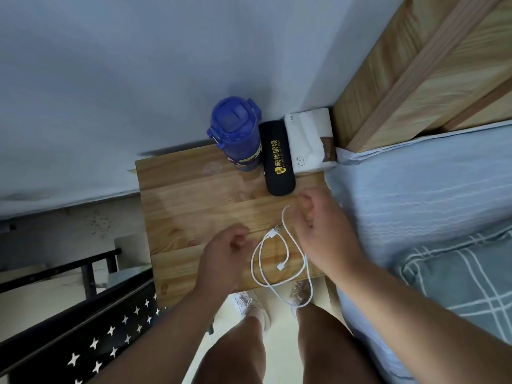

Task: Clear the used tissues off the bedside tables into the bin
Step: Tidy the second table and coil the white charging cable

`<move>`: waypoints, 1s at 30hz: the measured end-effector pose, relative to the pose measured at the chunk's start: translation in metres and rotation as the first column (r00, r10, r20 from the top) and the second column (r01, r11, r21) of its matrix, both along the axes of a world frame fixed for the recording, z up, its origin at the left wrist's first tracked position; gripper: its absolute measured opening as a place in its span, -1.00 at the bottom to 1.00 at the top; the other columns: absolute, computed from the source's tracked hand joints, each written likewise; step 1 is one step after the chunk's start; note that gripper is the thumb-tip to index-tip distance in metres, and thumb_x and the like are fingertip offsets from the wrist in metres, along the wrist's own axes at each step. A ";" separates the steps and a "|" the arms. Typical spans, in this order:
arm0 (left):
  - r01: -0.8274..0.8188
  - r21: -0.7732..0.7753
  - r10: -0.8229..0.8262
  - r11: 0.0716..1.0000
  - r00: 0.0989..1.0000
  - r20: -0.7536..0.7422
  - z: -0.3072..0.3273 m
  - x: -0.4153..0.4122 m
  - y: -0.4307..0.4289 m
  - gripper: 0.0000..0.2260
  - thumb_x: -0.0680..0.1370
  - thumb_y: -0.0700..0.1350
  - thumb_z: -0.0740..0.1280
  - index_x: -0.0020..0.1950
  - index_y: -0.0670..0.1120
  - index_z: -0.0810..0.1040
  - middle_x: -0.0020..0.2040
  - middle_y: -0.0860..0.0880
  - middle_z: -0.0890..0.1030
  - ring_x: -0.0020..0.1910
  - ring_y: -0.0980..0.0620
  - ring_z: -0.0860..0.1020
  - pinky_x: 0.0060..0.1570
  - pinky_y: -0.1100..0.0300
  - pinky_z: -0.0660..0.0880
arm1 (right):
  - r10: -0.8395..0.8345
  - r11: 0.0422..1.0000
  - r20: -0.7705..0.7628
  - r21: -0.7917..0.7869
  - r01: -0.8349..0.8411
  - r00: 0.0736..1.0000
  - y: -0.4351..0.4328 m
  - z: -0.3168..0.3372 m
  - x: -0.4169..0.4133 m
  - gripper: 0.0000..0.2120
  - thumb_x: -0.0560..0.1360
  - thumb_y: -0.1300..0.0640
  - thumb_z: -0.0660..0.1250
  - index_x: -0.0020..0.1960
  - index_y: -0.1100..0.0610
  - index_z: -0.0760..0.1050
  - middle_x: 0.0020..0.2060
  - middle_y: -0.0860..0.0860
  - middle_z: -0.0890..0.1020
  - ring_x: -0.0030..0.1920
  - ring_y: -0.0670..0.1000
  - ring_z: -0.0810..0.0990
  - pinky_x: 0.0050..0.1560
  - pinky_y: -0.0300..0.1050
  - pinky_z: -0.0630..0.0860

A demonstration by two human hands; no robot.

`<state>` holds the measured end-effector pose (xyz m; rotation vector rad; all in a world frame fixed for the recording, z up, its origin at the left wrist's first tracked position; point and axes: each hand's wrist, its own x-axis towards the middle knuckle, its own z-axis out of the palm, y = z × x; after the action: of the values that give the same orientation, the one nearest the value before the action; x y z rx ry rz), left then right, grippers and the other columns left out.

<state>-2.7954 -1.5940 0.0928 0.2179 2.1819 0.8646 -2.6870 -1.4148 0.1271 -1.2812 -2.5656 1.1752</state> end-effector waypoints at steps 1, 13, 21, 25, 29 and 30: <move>0.049 -0.012 -0.049 0.999 0.999 -0.011 -0.001 0.011 -0.004 -0.87 0.50 -0.13 0.55 0.01 0.04 0.70 -0.10 0.06 0.71 -0.08 0.06 0.67 0.15 -0.05 0.60 | -0.041 0.997 0.062 -0.059 0.044 0.997 -0.011 -0.003 0.008 -0.67 0.58 -0.15 0.37 0.21 0.05 0.50 0.04 -0.01 0.64 0.06 0.05 0.62 0.06 0.03 0.57; 0.295 -0.210 -0.320 0.932 0.942 -0.098 0.000 0.019 0.020 -0.95 0.56 0.02 0.42 -0.01 0.10 0.64 -0.08 0.13 0.67 -0.09 0.11 0.63 -0.10 0.17 0.53 | -0.073 0.881 0.170 -0.451 0.144 0.983 -0.057 -0.032 0.032 -0.79 0.56 -0.07 0.34 -0.23 -0.07 0.60 -0.40 -0.07 0.65 -0.37 -0.19 0.58 -0.33 -0.25 0.41; -0.094 0.189 -0.021 0.977 0.848 0.529 0.120 0.004 -0.007 -0.89 0.58 -0.05 0.41 0.05 0.00 0.70 -0.22 0.07 0.66 -0.21 0.13 0.61 -0.17 0.38 0.53 | -0.246 0.670 0.033 -0.716 0.195 0.969 -0.044 0.083 0.014 -0.59 0.61 -0.10 0.29 -0.22 0.17 0.64 -0.41 0.07 0.67 -0.46 -0.03 0.56 -0.40 -0.21 0.52; -0.096 0.145 -0.033 0.985 0.711 0.702 0.213 -0.001 -0.017 -0.52 0.68 0.24 0.25 0.02 -0.19 0.63 -0.30 -0.12 0.58 -0.34 -0.08 0.59 -0.16 0.10 0.56 | -0.085 0.674 0.029 -0.734 0.079 0.996 -0.046 0.168 0.005 -0.61 0.48 -0.19 0.34 -0.17 0.16 0.62 -0.31 0.23 0.68 -0.47 0.02 0.53 -0.40 -0.13 0.49; -0.263 0.139 0.053 0.955 0.610 0.791 0.302 -0.011 -0.024 -0.67 0.68 0.07 0.27 -0.17 -0.11 0.56 -0.45 -0.03 0.40 -0.49 -0.01 0.39 -0.26 0.08 0.47 | -0.231 0.588 0.028 -0.792 0.162 0.973 -0.047 0.237 0.001 -0.60 0.47 -0.16 0.43 0.24 -0.06 0.48 -0.09 0.07 0.74 -0.51 -0.02 0.54 -0.49 -0.15 0.47; -0.366 0.156 0.069 0.918 0.533 0.843 0.323 -0.012 -0.026 -0.71 0.65 0.02 0.29 -0.19 -0.10 0.59 -0.46 -0.02 0.39 -0.52 0.03 0.35 -0.33 0.11 0.47 | -0.259 0.608 0.039 -0.770 0.194 0.965 -0.046 0.252 0.001 -0.55 0.50 -0.10 0.46 0.32 -0.10 0.38 -0.02 0.06 0.71 -0.46 -0.07 0.60 -0.45 -0.19 0.51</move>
<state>-2.8071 -1.6200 0.4154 -0.2967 1.1604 1.1621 -2.6865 -1.4606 0.3786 -1.5510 -1.7431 2.3273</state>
